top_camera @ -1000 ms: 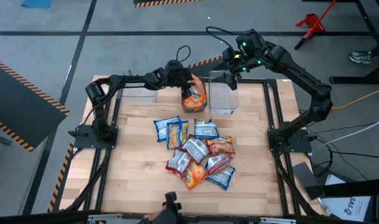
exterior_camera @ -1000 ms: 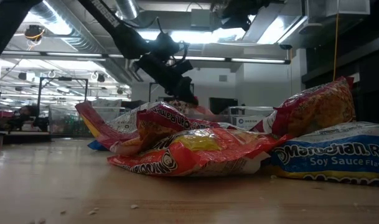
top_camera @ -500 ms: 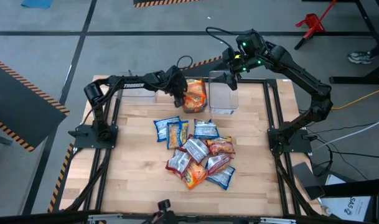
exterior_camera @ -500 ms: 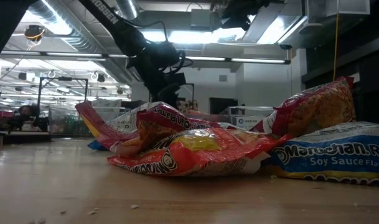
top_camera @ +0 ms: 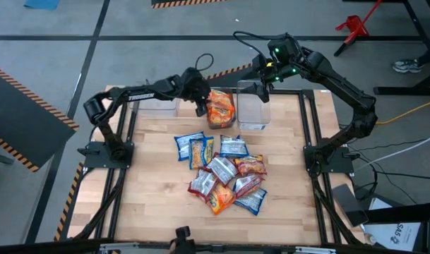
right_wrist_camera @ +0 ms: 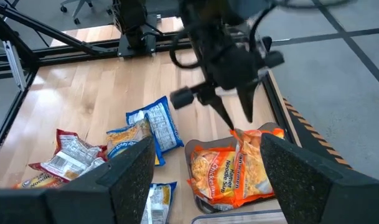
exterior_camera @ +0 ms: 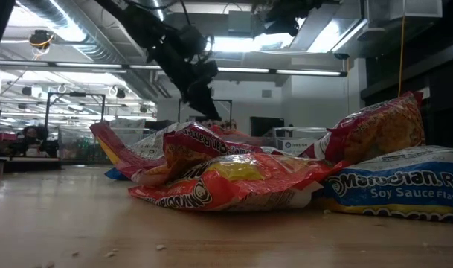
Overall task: Sort Maruchan noodles
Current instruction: Put the orange noodle pack into the black bin, then put the blue noodle pack into the left transparent bin
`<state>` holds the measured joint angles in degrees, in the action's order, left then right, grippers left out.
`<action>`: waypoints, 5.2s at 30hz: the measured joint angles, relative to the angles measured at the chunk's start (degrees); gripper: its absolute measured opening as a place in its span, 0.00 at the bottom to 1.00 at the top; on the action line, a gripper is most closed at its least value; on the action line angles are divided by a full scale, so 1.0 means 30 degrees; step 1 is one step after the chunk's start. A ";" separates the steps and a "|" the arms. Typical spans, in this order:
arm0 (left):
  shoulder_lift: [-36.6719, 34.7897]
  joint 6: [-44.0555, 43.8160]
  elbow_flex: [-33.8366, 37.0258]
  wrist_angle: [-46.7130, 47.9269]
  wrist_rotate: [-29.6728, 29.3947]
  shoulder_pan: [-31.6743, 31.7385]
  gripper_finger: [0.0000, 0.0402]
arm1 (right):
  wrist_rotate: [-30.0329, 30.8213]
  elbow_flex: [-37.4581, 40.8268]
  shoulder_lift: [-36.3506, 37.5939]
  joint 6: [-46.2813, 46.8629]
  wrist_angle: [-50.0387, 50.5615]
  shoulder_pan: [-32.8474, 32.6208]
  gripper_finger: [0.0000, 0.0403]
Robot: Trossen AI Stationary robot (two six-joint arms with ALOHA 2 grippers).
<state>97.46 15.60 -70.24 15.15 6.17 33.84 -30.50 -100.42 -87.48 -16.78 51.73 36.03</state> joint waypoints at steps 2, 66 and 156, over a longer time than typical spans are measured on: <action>-0.0218 -0.0052 -0.0015 0.0119 0.0355 0.0003 0.38 | 0.0152 0.0000 0.0000 -0.0036 0.0086 0.0000 0.69; -0.4625 -0.2260 0.3793 0.5942 0.5820 -0.4617 0.40 | -0.0052 0.0000 -0.0015 -0.0568 0.1682 -0.0007 0.69; -1.2085 -1.4550 0.5683 0.3278 -0.5484 -0.1154 0.00 | -0.0177 -0.0007 -0.0925 0.0495 0.0351 0.0000 0.69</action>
<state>61.21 -28.05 -53.19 24.98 -10.28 30.37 -31.03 -100.44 -90.26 -15.29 52.78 36.03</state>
